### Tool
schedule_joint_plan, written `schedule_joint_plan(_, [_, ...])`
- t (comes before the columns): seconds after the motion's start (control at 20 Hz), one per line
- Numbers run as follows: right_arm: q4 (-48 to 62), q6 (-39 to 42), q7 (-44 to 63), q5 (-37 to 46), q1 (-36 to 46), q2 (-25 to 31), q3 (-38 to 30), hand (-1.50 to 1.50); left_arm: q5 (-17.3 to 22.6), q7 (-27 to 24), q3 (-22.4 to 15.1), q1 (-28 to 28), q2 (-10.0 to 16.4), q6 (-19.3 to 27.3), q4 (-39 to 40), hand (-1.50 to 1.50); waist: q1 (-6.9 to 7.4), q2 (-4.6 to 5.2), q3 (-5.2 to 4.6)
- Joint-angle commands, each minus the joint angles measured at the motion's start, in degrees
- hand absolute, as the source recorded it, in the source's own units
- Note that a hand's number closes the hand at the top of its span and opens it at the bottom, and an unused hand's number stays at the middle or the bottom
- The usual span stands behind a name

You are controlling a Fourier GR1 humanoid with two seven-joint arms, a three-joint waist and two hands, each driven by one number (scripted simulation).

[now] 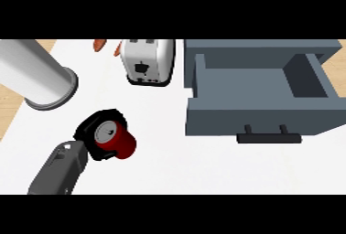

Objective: Pick up the can, place it into the drawer and close the drawer

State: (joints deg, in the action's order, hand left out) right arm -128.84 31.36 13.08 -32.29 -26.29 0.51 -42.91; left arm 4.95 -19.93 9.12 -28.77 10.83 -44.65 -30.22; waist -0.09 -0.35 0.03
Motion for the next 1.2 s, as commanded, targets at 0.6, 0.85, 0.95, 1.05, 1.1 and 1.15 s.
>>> schedule_joint_plan(0.6, [-2.63, -1.85, -1.35, 0.89, -3.13, -0.49, 1.30, -1.50, 10.04, 9.14, 3.01, 4.06, -10.73, 39.10, -31.70, 1.50, 0.79, -0.44, 0.08])
schedule_joint_plan(0.85, [1.39, -0.40, -1.20, 0.04, -0.23, 0.41, 0.16, -1.50, 10.28, 18.82, -2.79, 1.78, -10.80, 48.67, -43.06, 1.50, 0.38, -0.03, 0.03])
schedule_joint_plan(0.95, [-5.59, -5.21, 0.38, -0.09, -3.47, -0.48, 3.04, -1.50, 9.60, 23.12, -3.88, 1.37, -10.81, 50.63, -46.76, 1.50, 0.05, 0.04, 0.00])
schedule_joint_plan(1.05, [-1.75, -5.37, 0.48, 3.87, 0.62, -0.49, 5.57, -1.50, 10.25, 24.75, -7.53, -2.36, -10.82, 57.20, -47.74, 1.50, 0.18, 0.19, 0.01])
schedule_joint_plan(1.1, [-4.55, -4.22, 2.76, -1.16, -0.59, 0.34, 2.07, -1.50, 9.53, 26.03, -5.93, 0.49, -10.22, 53.78, -50.55, 1.50, 0.01, 0.18, -0.03])
schedule_joint_plan(1.15, [-4.20, -5.34, 1.86, 0.62, 0.26, -0.49, 2.63, -1.50, 9.78, 26.44, -12.42, -0.59, -10.82, 60.57, -51.85, 1.50, -0.10, 0.13, -0.01])
